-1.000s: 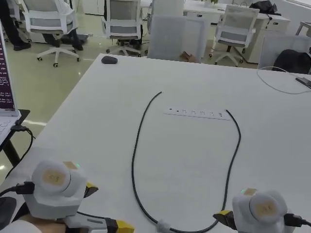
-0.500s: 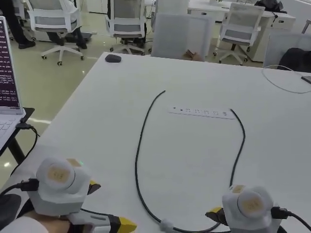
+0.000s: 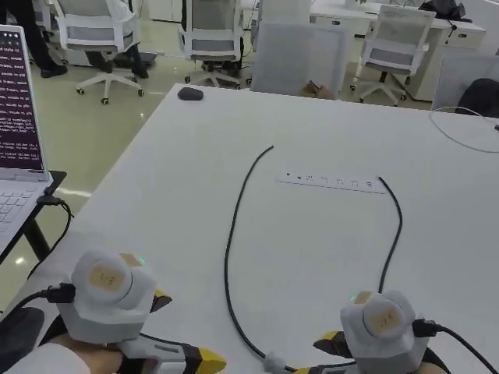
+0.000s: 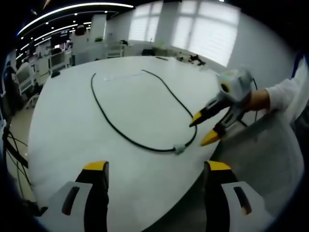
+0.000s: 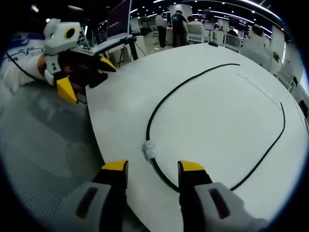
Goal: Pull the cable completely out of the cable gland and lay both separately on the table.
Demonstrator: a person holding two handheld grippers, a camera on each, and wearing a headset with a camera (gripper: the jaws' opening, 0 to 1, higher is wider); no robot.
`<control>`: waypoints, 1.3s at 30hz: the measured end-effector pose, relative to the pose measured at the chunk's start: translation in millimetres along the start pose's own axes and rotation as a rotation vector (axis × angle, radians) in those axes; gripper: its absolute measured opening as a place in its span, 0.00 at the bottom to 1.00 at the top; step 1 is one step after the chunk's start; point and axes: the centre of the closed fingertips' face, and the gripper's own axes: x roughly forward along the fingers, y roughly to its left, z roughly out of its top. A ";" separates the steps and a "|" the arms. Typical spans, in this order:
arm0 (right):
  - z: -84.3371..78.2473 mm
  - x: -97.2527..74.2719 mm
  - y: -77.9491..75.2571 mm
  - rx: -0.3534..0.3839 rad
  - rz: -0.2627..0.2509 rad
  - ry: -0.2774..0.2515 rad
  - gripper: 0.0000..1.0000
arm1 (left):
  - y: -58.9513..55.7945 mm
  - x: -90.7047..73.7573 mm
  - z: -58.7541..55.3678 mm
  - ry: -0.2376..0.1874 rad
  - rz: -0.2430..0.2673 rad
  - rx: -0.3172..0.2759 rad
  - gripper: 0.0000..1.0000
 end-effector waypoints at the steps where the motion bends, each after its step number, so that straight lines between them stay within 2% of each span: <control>1: 0.7 2.7 0.7 -0.003 0.005 0.003 0.41 | 0.5 -0.2 -0.2 0.000 0.001 -0.001 0.81; 13: 2.9 26.3 5.7 -0.049 0.032 0.025 0.33 | 3.7 -1.0 0.5 -0.004 0.011 0.001 0.82; 24: -7.4 42.2 5.8 -0.082 0.025 0.053 0.25 | 3.6 -0.4 -0.8 0.004 0.010 0.006 0.81; 31: -8.3 47.8 2.9 -0.095 0.025 0.033 0.13 | 3.9 -0.4 -2.0 0.009 0.012 0.005 0.81; 33: -4.4 49.4 4.4 -0.115 0.038 0.005 0.13 | 3.9 -0.3 -2.8 0.013 0.012 0.007 0.81; 39: -4.5 47.2 4.9 -0.143 0.045 0.009 0.12 | 2.7 0.8 -5.4 0.024 0.008 0.014 0.80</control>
